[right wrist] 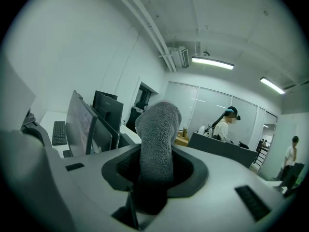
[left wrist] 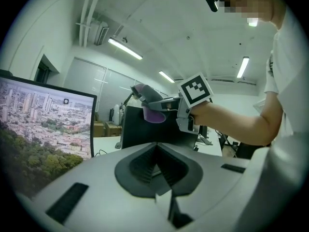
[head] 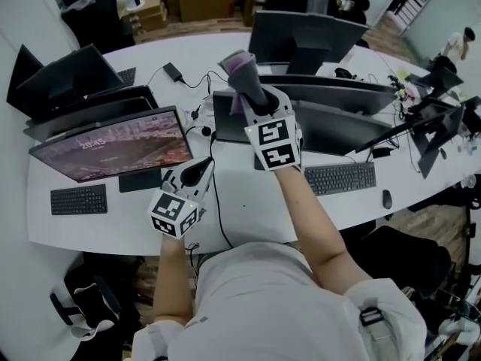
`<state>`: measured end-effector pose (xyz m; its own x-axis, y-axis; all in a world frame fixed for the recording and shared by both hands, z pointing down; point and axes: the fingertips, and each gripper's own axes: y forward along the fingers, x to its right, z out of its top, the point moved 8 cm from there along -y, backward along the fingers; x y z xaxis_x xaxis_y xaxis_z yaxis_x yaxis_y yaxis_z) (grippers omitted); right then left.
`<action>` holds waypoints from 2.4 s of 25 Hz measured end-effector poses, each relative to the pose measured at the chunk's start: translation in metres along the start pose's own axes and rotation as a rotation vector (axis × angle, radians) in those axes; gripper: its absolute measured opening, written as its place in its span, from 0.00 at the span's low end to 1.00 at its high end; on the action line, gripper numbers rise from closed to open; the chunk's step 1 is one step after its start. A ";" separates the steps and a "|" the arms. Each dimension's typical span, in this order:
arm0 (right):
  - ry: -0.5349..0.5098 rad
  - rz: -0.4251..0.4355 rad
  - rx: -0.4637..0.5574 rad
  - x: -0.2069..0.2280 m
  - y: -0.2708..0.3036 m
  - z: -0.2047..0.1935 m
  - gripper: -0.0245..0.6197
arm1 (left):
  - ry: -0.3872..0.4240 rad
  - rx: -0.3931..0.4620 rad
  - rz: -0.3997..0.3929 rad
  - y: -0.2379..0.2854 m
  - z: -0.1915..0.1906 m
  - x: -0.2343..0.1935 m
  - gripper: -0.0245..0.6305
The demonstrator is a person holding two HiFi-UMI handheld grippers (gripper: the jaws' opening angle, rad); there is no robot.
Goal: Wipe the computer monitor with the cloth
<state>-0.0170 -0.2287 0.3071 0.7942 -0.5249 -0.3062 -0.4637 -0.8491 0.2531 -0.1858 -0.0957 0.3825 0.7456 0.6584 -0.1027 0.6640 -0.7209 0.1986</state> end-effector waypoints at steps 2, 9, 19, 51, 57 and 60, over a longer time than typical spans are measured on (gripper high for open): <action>0.003 -0.007 -0.005 0.008 -0.006 -0.004 0.24 | 0.001 -0.003 -0.011 0.004 0.000 0.007 0.04; 0.013 -0.031 -0.019 0.035 -0.028 -0.020 0.24 | 0.004 -0.017 -0.034 0.018 -0.004 0.030 0.04; 0.021 -0.052 -0.026 0.069 -0.062 -0.039 0.24 | 0.017 -0.036 -0.058 0.040 -0.005 0.067 0.04; 0.196 -0.199 0.012 0.219 -0.175 -0.132 0.24 | 0.049 -0.084 -0.152 0.121 -0.013 0.178 0.04; 0.195 -0.253 0.019 0.243 -0.197 -0.150 0.24 | 0.051 -0.111 -0.163 0.129 -0.019 0.194 0.04; 0.187 -0.276 0.016 0.255 -0.208 -0.158 0.24 | 0.055 -0.116 -0.175 0.135 -0.020 0.204 0.04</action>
<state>0.3440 -0.1768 0.3214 0.9483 -0.2567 -0.1868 -0.2263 -0.9593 0.1691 0.0549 -0.0538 0.4078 0.6132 0.7844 -0.0932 0.7698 -0.5669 0.2933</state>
